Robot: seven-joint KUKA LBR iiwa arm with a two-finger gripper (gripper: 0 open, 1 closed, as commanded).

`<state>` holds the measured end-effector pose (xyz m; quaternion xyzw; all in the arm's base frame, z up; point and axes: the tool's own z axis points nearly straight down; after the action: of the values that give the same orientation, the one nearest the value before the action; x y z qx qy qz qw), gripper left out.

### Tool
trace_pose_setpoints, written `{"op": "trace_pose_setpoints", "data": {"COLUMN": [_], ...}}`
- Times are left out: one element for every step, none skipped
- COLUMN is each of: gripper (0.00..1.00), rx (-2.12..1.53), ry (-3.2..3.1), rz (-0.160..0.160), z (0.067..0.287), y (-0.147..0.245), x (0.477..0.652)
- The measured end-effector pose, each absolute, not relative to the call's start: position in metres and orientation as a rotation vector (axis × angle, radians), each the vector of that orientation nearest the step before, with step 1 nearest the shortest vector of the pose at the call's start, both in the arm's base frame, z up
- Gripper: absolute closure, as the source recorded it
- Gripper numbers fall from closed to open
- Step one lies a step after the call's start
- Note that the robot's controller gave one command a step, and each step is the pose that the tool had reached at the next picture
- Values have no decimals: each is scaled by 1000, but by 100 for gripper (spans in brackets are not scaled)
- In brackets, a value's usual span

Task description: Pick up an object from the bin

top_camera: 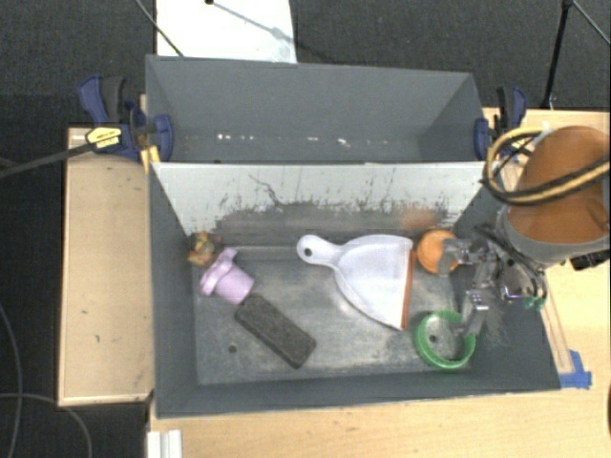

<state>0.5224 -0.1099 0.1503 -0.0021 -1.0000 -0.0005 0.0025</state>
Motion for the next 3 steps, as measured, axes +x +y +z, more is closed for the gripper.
{"op": "trace_pose_setpoints", "data": {"gripper": [0, 0, 100], "rx": [-2, 12, 344], "ry": [-3144, -3151, -3114], "rz": [1, 2, -9], "z": [155, 108, 80], "y": [-110, -111, -113], "x": [524, 505, 499]}}
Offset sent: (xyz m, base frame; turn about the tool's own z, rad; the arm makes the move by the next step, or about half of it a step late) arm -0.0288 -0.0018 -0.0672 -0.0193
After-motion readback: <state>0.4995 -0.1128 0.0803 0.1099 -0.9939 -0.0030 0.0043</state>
